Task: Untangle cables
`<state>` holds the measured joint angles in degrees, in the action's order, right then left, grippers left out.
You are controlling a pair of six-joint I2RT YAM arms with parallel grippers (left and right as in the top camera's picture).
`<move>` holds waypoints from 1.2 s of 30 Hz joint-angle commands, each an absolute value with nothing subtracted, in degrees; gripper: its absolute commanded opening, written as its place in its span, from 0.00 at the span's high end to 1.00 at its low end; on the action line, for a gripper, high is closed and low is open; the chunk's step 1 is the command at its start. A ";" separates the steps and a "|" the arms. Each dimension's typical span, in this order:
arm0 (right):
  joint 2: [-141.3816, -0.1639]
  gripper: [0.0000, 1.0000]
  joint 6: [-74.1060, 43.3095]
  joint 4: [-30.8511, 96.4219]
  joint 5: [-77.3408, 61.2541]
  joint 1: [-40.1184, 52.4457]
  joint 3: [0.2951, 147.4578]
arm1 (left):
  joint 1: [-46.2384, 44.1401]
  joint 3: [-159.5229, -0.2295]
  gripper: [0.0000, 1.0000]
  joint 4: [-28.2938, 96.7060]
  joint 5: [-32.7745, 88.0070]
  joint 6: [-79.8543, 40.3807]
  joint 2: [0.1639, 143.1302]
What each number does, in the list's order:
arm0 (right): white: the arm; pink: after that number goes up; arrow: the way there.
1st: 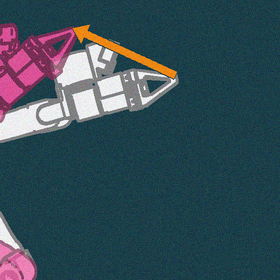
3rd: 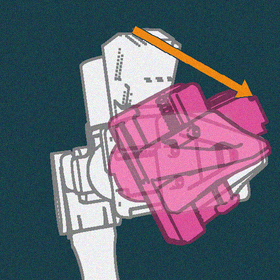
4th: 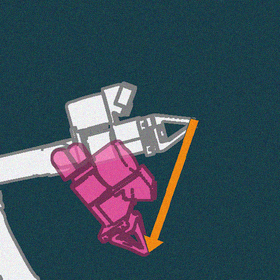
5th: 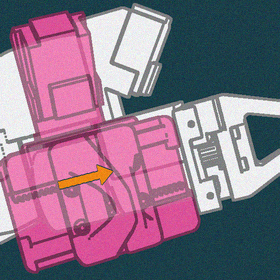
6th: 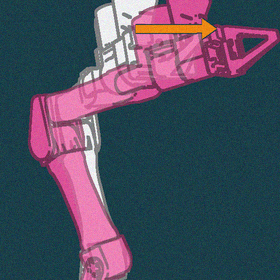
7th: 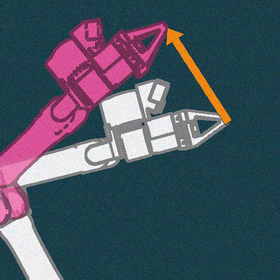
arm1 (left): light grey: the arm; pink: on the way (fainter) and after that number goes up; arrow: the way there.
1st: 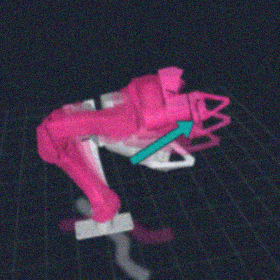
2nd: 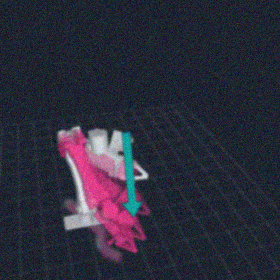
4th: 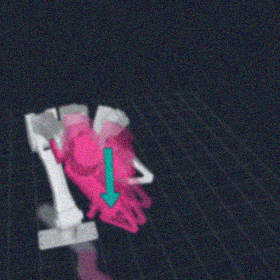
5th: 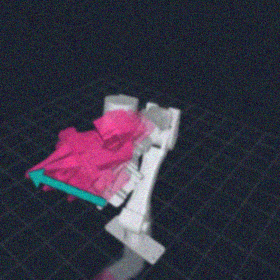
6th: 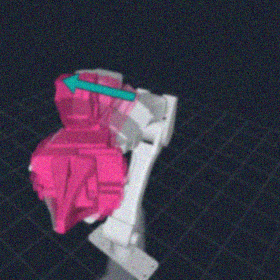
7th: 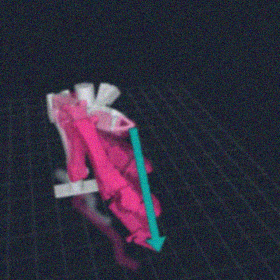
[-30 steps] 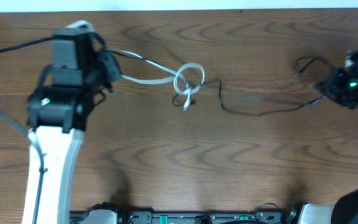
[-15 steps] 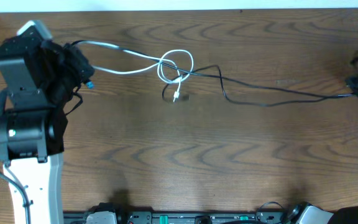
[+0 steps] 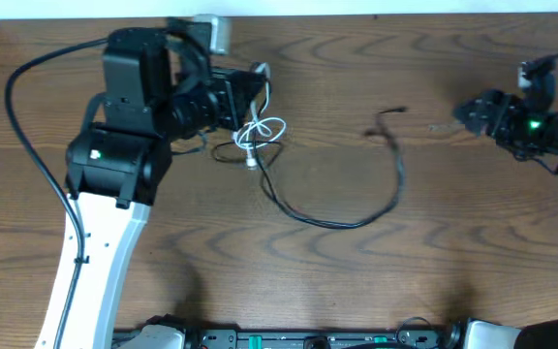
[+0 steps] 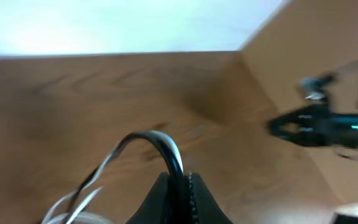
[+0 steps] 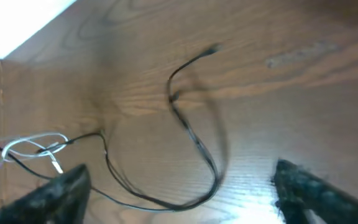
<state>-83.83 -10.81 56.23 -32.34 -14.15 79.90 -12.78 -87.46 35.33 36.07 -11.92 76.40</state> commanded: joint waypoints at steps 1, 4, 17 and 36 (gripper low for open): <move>-84.60 0.01 -5.13 55.92 -36.53 -11.22 80.86 | -13.56 -88.58 0.92 30.30 46.70 -11.44 75.75; -84.60 0.01 -0.54 54.54 -42.85 -8.58 80.86 | -13.58 -88.58 0.93 24.97 49.08 -19.73 75.75; -88.75 0.02 3.11 42.83 -47.37 6.07 80.84 | -13.58 -88.58 0.92 16.53 52.25 -40.45 75.77; -101.95 0.09 10.37 34.87 -55.90 13.63 80.86 | -12.73 -88.58 0.92 4.36 53.17 -53.65 75.77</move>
